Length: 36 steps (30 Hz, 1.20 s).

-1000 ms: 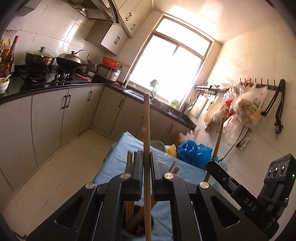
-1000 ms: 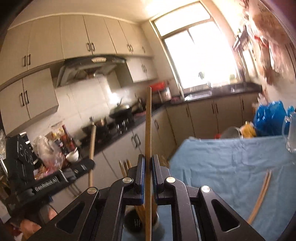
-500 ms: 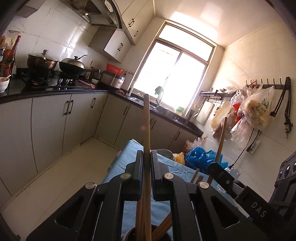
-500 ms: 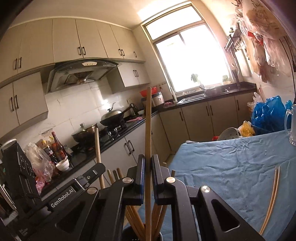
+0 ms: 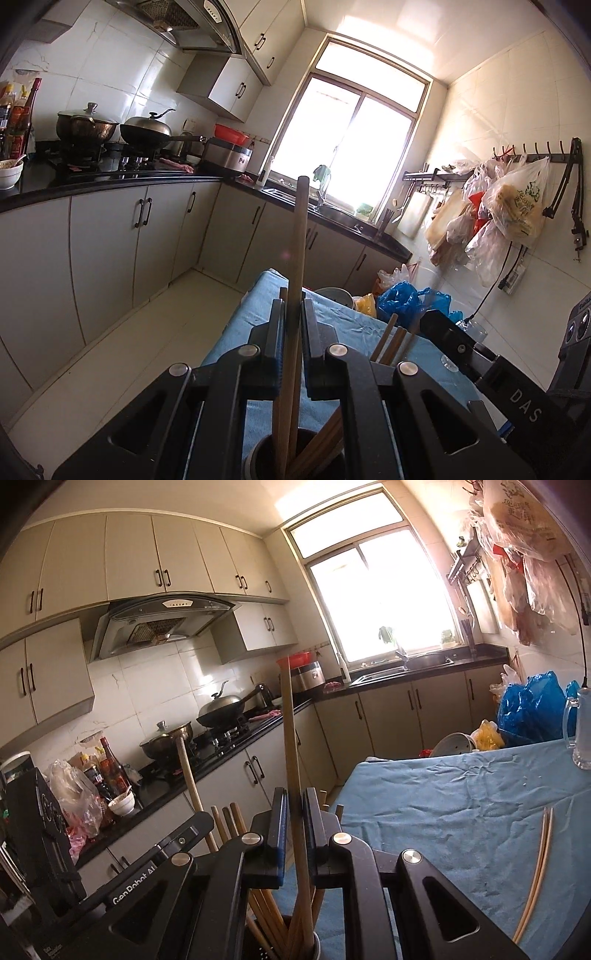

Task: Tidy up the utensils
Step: 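Open both grippers to release the chopsticks into the holder, then move both open grippers back toward the remaining chopsticks on the towel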

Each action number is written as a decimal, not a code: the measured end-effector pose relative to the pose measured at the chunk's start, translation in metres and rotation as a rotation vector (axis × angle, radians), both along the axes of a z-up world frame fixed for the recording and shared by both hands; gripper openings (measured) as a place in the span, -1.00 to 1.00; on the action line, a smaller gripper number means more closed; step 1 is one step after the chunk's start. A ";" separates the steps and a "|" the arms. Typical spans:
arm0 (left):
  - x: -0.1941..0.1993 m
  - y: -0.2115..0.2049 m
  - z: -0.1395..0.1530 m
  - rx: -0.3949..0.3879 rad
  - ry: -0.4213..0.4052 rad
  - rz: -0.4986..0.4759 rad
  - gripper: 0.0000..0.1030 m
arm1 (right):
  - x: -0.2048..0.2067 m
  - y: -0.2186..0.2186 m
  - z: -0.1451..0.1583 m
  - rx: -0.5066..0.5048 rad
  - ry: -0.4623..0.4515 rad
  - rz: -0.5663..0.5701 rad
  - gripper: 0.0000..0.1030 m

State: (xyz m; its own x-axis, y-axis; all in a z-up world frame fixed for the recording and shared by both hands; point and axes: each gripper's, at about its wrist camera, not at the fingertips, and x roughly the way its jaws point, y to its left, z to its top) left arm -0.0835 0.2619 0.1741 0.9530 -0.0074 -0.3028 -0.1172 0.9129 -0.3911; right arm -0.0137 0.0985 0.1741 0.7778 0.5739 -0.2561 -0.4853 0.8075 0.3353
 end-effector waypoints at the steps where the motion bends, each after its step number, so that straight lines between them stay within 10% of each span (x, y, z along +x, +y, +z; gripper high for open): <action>1: -0.001 0.000 0.000 -0.002 0.003 0.001 -0.85 | 0.000 -0.001 0.000 0.000 0.003 0.001 -0.80; 7: -0.011 -0.004 0.005 0.013 0.011 0.011 -0.81 | -0.003 -0.006 0.002 0.006 0.013 0.004 -0.55; 22: -0.073 -0.057 0.022 0.211 0.060 0.094 0.28 | -0.033 -0.096 0.005 -0.011 0.022 -0.119 0.13; 36: -0.089 -0.154 0.008 0.356 0.156 -0.113 0.40 | -0.049 -0.229 -0.044 -0.008 0.233 -0.383 0.17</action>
State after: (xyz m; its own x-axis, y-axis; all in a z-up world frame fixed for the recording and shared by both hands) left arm -0.1726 0.1076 0.1824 0.8945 0.0224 -0.4464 -0.0417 0.9986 -0.0333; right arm -0.0623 -0.1304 0.1304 0.8550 0.2531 -0.4527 -0.0631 0.9171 0.3935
